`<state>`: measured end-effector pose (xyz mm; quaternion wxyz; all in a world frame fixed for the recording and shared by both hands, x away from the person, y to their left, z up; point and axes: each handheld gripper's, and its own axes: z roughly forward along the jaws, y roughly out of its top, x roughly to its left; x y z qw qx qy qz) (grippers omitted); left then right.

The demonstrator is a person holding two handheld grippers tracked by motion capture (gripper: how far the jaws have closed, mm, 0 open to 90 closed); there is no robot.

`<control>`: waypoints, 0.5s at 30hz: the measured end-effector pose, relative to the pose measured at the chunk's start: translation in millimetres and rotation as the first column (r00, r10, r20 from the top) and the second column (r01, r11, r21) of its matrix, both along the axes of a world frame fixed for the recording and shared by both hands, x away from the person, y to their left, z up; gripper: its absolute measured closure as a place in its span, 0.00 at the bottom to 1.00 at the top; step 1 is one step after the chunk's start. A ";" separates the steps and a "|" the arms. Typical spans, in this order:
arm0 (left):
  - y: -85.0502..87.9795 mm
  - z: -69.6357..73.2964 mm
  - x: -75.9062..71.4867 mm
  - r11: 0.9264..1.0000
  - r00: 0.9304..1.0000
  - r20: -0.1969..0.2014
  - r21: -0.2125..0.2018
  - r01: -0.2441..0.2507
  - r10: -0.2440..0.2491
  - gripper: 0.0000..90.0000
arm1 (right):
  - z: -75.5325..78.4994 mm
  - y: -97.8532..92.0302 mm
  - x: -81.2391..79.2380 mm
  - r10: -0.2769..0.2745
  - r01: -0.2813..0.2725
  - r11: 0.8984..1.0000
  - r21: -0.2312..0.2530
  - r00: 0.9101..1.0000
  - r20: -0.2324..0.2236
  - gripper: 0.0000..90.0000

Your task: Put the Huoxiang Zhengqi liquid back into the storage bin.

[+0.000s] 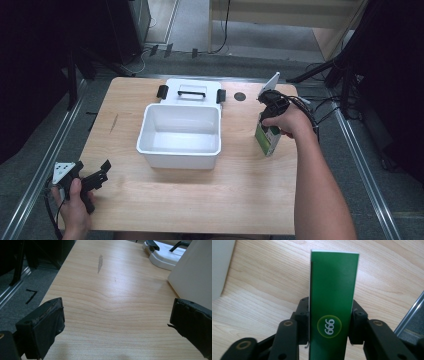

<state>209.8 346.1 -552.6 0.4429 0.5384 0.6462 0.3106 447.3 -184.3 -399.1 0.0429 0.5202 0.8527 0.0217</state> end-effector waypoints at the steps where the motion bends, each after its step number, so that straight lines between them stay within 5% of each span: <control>1: 0.0 0.0 0.0 1.000 1.000 0.000 0.000 0.000 0.000 0.00 | 1.0 -1.5 -0.2 0.009 -0.009 1.000 -0.004 1.000 0.001 0.71; 4: -0.1 0.0 0.2 1.000 1.000 -0.001 0.000 0.002 -0.002 0.00 | 1.4 -3.4 -0.5 0.022 -0.022 1.000 0.013 1.000 -0.013 0.72; 9: -0.4 0.1 0.2 1.000 1.000 -0.001 0.001 0.000 0.000 0.00 | 4.9 -2.3 -6.1 0.138 -0.138 0.990 0.020 0.990 0.004 0.72; 10: -0.5 0.1 0.2 1.000 1.000 -0.001 0.002 0.000 0.000 0.00 | 9.0 0.4 -9.5 0.223 -0.223 0.975 -0.002 0.974 0.029 0.72; 12: -0.5 0.1 0.2 1.000 1.000 -0.001 0.002 0.000 0.000 0.00 | 11.3 1.7 -11.2 0.249 -0.249 0.968 -0.003 0.968 0.039 0.72; 13: -0.5 0.1 0.2 1.000 1.000 -0.001 0.002 0.001 -0.001 0.00 | 16.8 3.9 -14.5 0.312 -0.312 0.950 0.002 0.949 0.054 0.72; 15: -0.4 0.1 0.2 1.000 1.000 -0.002 0.005 0.002 -0.002 0.00 | 23.2 5.9 -17.4 0.370 -0.371 0.928 0.017 0.927 0.059 0.72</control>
